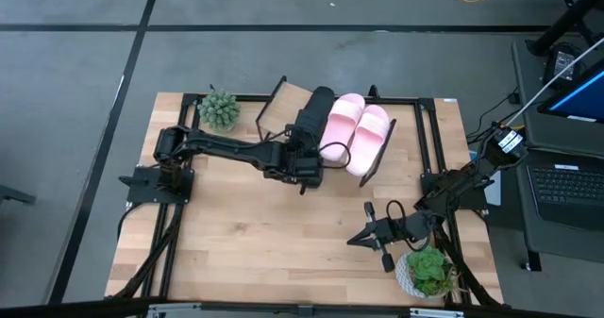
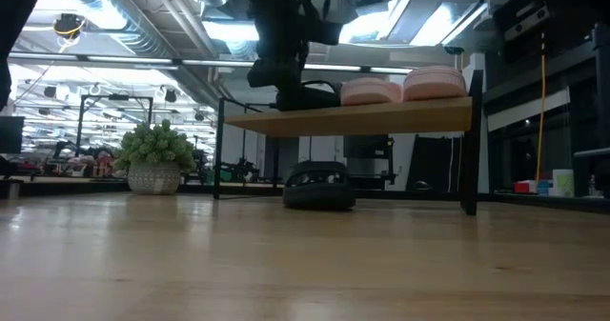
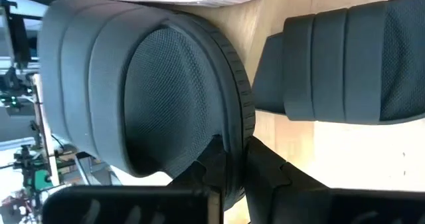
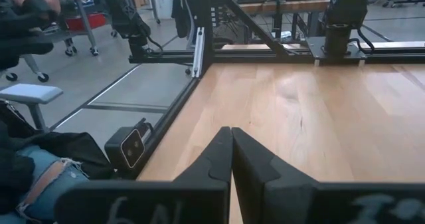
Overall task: Pick and place slides into the shelf
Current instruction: Put the left black slides on the shelf
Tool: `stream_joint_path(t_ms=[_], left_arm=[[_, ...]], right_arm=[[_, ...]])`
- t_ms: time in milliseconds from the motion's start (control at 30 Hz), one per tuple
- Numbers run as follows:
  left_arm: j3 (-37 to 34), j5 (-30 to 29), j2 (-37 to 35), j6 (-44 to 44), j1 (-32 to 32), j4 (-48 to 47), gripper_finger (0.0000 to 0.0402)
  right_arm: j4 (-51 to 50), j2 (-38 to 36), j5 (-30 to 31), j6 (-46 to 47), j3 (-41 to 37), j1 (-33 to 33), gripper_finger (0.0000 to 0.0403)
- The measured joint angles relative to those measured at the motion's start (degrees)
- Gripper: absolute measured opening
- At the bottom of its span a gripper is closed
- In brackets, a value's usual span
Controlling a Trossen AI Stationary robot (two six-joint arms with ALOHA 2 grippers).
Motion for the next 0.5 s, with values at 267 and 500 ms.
stream_joint_path(t_ms=[267, 500], left_arm=[[0.0, -0.5, 0.0, 0.4, 0.0, 0.2, 0.0084], [0.0, -0.5, 0.0, 0.4, -0.1, 0.1, 0.0112]], right_arm=[[0.1, 0.0, 0.0, 0.0, 0.0, 0.0, 0.0012], [0.1, 0.0, -1.1, 0.0, 0.0, 0.0, 0.0012]])
